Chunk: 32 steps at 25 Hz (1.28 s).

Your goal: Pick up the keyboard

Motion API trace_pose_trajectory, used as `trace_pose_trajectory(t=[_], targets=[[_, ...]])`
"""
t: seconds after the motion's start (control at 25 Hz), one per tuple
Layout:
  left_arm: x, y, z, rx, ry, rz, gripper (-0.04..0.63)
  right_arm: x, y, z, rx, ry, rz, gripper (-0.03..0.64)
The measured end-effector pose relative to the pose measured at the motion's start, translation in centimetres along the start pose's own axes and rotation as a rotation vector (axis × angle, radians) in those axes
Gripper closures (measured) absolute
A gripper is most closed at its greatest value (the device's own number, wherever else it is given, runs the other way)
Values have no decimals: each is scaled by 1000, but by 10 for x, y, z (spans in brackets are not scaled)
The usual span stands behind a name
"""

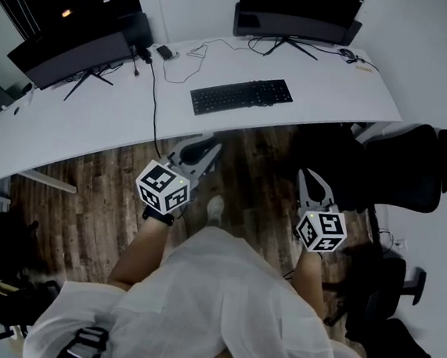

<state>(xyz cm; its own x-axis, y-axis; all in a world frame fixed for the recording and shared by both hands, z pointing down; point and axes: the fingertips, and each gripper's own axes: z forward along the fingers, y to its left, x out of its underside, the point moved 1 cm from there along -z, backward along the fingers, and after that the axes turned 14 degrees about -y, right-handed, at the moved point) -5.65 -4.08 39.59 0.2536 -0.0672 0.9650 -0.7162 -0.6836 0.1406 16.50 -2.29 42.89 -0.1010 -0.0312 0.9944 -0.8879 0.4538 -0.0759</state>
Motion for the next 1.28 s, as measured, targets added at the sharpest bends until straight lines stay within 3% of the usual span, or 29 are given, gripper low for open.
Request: trace_pose_trajectory(t=[0.52,0.84,1.28], targets=[[32,139,79,-77,19,-21,548,39,-44,153,-102,99,-42,579],[60,218,140,-52,100,-45,500,69,-57,261,-211,182,-53,522],[97,288,148,-119,187,-103,451,113,-64,332,-245,292,-20,503]])
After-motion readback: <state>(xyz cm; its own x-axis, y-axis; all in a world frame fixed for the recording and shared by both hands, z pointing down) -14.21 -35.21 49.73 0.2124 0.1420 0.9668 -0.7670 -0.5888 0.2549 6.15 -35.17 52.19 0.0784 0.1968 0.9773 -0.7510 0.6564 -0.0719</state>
